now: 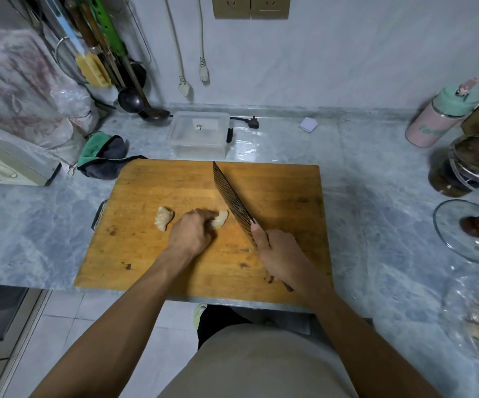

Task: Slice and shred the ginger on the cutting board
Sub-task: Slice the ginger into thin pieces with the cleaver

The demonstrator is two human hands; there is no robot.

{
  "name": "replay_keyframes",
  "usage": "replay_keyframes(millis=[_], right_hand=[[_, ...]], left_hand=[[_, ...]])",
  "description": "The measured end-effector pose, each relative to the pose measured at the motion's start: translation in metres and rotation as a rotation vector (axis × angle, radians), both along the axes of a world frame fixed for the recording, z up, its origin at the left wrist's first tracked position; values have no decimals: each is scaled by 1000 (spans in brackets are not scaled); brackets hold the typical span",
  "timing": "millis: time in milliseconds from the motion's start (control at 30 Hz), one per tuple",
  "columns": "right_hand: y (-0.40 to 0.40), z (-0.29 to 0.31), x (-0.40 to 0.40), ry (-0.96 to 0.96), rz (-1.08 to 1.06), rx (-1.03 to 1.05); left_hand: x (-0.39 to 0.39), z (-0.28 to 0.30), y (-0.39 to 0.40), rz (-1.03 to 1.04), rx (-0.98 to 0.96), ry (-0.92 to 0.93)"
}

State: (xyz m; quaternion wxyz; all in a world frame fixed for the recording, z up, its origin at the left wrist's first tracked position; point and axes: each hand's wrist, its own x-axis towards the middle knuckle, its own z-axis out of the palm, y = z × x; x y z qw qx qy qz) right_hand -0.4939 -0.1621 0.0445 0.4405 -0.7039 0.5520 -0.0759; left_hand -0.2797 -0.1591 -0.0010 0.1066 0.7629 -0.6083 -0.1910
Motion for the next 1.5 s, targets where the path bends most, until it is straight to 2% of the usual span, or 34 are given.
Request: replay_keyframes(millis=[133,300,567,800,967,1033,1100,1200,1500], right_hand=[[1,4,1,-14,32,-10],[7,7,5,-11,54,-11],[8,12,7,-35,28,12],[11,12,10,-42,12,23],[1,8,6,-40,-25,10],[-3,6,3,-28,-19,18],[-5,6,1,-17,6,30],[-7,9,2,4,64,26],[3,6,8,64,150,22]], left_hand=[[2,2,0,-55,26,-81],[-10,-5,4,31,3,-107],[-26,-15,12,241,-109,145],[-24,-12,17,213,-118,157],[-1,-10,20,18,-135,120],[-1,-12,24,109,-220,168],[-7,-19,28,324,-290,232],[-21,-18,29,583,-240,398],[-32,-12,14,578,-187,521]])
